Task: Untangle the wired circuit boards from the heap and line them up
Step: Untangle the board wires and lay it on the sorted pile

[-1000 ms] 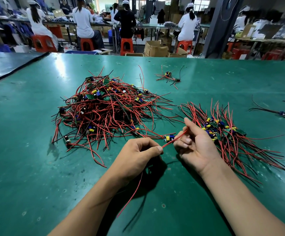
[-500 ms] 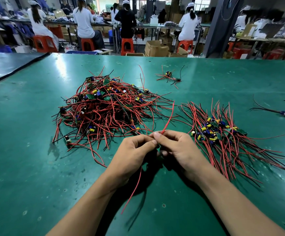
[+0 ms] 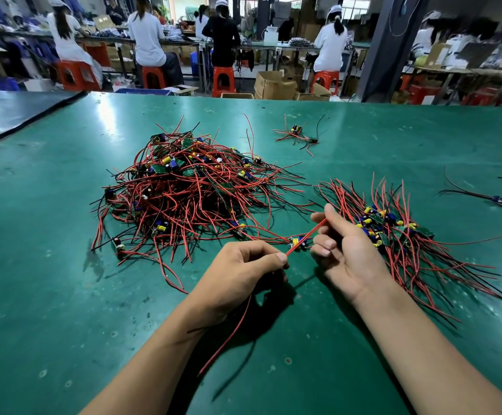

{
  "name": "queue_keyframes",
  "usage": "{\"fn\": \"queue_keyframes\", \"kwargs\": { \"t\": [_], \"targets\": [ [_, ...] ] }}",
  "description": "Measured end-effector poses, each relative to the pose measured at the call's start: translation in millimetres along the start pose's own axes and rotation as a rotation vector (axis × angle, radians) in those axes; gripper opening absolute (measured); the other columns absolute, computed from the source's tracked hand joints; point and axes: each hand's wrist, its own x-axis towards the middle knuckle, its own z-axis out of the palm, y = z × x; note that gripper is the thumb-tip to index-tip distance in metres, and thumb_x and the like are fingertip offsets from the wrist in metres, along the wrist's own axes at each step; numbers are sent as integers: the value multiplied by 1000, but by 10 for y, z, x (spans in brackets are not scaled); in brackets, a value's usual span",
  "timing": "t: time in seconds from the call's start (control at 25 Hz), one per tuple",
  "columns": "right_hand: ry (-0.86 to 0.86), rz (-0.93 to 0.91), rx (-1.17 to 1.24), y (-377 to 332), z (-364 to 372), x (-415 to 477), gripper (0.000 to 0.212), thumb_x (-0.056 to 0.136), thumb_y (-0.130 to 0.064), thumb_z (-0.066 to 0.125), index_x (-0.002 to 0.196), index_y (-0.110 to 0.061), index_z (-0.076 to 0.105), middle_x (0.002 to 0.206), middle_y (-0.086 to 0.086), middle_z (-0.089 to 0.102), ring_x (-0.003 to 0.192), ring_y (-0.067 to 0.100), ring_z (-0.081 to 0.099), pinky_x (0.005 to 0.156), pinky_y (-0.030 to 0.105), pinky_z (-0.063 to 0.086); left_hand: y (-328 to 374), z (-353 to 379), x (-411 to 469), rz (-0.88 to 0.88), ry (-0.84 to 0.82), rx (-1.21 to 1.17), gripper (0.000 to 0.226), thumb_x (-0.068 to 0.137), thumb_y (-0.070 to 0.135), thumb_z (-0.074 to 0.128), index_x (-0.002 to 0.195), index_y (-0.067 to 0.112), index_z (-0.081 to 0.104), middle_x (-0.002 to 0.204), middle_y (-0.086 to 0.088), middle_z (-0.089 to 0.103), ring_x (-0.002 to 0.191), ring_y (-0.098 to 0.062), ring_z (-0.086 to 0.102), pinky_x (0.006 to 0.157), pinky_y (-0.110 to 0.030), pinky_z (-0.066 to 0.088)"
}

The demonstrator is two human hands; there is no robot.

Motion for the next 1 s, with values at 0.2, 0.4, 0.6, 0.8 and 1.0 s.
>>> {"fn": "queue_keyframes", "kwargs": {
  "t": [0.2,0.4,0.6,0.8,1.0],
  "targets": [
    [6,20,17,6,-16,-3,37,98,-34,59,73,-7,62,57,-4,43,36,4,32,34,16,27,4,-20,-13,-16,5,25,13,89,8,66,80,0,69,65,-8,68,59,-16,59,60,-22,47],
    [-177,-22,-446,110,-11,-98,45,70,-55,75,88,-14,76,67,-4,55,46,9,43,41,21,35,45,-43,14,-44,206,-164,14,91,12,63,77,11,69,69,-11,71,61,-19,57,51,-21,43],
    [-445,16,-611,286,59,-256,23,85,-17,75,108,-19,73,77,0,59,49,14,54,42,25,45,89,-41,22,53,394,-388,12,97,20,57,88,13,61,91,-17,75,64,-23,66,54,-31,55],
    [-415,-215,-769,281,101,-328,27,82,-40,78,105,-26,74,77,-5,69,49,12,56,45,25,48,79,-1,22,69,512,-262,16,95,27,62,88,12,62,76,-7,71,71,-26,54,60,-35,48],
    [-297,-249,-654,264,130,-302,32,91,-43,64,88,-12,71,58,14,64,35,22,51,36,30,46,107,20,-9,104,465,-211,15,86,21,71,71,23,70,76,3,69,75,-12,61,62,-26,44]
  ]
}}
